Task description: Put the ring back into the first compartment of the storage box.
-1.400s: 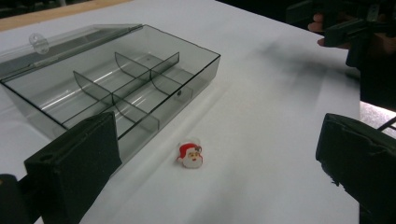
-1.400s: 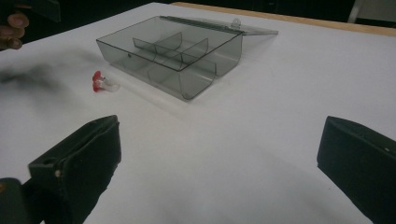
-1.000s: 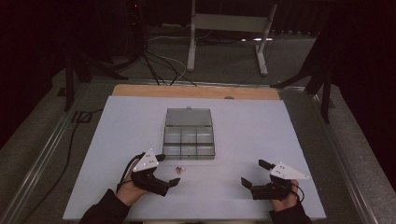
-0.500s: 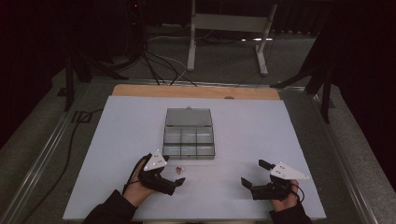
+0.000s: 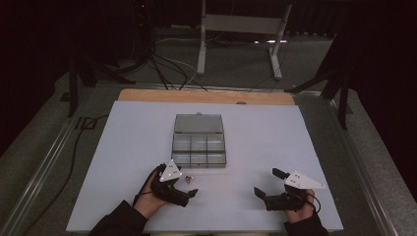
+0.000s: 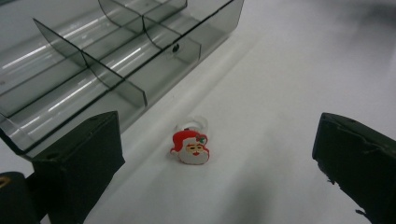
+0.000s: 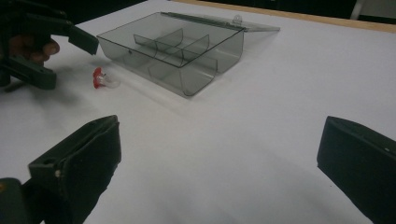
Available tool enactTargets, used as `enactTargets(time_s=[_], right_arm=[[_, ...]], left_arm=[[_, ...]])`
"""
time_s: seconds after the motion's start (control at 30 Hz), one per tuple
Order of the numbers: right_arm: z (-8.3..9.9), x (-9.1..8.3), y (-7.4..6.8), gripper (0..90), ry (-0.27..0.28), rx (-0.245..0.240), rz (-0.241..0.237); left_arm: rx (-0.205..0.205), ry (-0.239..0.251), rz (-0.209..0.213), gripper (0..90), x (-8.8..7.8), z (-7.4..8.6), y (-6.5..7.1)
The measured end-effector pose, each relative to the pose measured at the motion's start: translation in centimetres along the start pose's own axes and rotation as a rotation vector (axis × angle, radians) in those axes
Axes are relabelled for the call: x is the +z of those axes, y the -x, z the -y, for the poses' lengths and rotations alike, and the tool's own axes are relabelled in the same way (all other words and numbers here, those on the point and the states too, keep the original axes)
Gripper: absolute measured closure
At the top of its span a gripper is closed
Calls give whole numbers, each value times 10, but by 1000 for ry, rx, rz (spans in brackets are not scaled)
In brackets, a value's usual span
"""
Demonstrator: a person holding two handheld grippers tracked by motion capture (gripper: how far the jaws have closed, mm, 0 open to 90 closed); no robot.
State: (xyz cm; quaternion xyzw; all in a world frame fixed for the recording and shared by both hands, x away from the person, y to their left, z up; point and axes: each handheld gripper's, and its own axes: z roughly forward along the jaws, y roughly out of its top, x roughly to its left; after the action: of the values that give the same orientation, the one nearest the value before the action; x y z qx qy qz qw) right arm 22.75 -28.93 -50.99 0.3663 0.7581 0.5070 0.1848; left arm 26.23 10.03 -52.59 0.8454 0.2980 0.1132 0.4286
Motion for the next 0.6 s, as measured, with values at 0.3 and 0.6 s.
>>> enactTargets(time_s=[0.3,0.6], right_arm=[[0,0,0,0,0,-1,1],[0,0,1,0,0,3,1]], left_arm=[[1,-71,2,71,5,0,-1],[4,-99,3,222,8,0,-3]])
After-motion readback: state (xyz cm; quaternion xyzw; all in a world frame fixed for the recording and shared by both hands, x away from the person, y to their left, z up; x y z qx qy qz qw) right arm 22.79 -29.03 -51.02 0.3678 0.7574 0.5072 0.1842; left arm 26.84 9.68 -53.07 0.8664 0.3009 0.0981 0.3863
